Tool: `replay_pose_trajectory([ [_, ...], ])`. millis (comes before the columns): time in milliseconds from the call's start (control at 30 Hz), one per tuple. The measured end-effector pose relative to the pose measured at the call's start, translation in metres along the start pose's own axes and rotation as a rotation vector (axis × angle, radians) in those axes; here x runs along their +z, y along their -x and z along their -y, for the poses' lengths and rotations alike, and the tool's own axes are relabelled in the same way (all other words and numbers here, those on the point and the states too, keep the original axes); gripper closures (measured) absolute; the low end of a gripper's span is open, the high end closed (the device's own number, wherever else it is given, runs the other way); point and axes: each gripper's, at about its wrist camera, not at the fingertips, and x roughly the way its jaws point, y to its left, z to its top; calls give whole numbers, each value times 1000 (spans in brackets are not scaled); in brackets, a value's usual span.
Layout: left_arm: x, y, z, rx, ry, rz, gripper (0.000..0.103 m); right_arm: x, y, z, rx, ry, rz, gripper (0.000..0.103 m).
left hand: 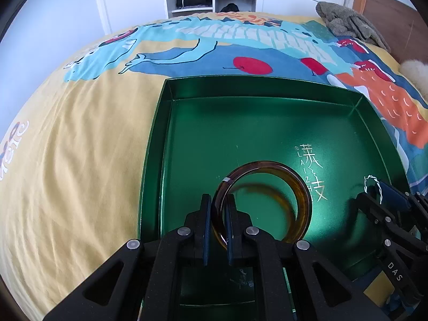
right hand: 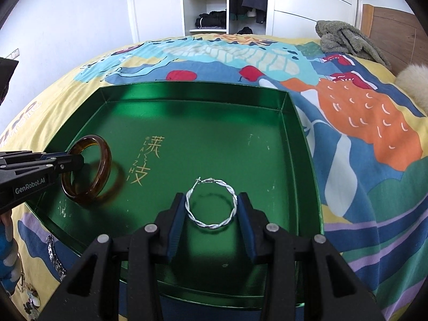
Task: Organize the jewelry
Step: 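Carry the amber bangle and silver hoop into the green tray and open both tools, then lift both open tools out of the green tray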
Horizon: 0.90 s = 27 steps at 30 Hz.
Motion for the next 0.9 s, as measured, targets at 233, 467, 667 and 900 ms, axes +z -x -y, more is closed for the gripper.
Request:
replay_pose_trajectory([
  [233, 0, -1, 1, 22, -4, 7, 92, -3, 1, 0, -10, -4, 13, 65],
  [467, -3, 1, 5, 50, -26, 16, 92, -4, 3, 1, -10, -8, 4, 62],
  [667, -3, 11, 4, 36, -40, 19, 79, -4, 10, 4, -11, -29, -15, 59],
  [900, -5, 88, -3, 25, -68, 131, 68, 9, 79, 4, 5, -48, 83, 59],
])
